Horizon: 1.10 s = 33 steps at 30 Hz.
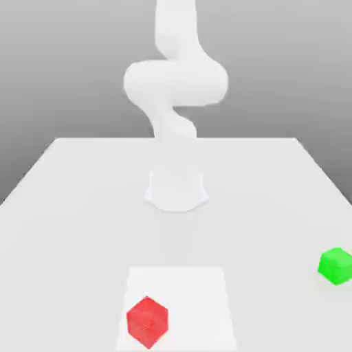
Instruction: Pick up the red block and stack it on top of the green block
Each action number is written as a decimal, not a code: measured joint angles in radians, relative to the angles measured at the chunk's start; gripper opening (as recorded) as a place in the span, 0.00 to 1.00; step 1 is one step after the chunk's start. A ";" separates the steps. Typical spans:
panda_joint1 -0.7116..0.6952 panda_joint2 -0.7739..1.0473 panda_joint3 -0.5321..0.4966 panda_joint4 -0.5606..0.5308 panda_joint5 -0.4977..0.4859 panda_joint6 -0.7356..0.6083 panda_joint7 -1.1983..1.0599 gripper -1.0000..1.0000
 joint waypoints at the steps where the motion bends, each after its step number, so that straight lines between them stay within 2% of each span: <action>1: -0.006 0.039 0.001 -0.009 0.006 0.016 0.018 0.50; 12: -0.062 0.442 0.020 -0.096 0.039 0.178 0.227 0.50; 23: -0.087 0.839 0.003 -0.183 -0.004 0.340 0.488 0.50; 29: -0.083 1.057 -0.006 -0.169 -0.010 0.501 0.523 0.50; 30: -0.083 1.076 -0.006 -0.166 -0.009 0.517 0.523 0.00; 33: -0.083 1.076 -0.006 -0.166 -0.010 0.518 0.523 0.00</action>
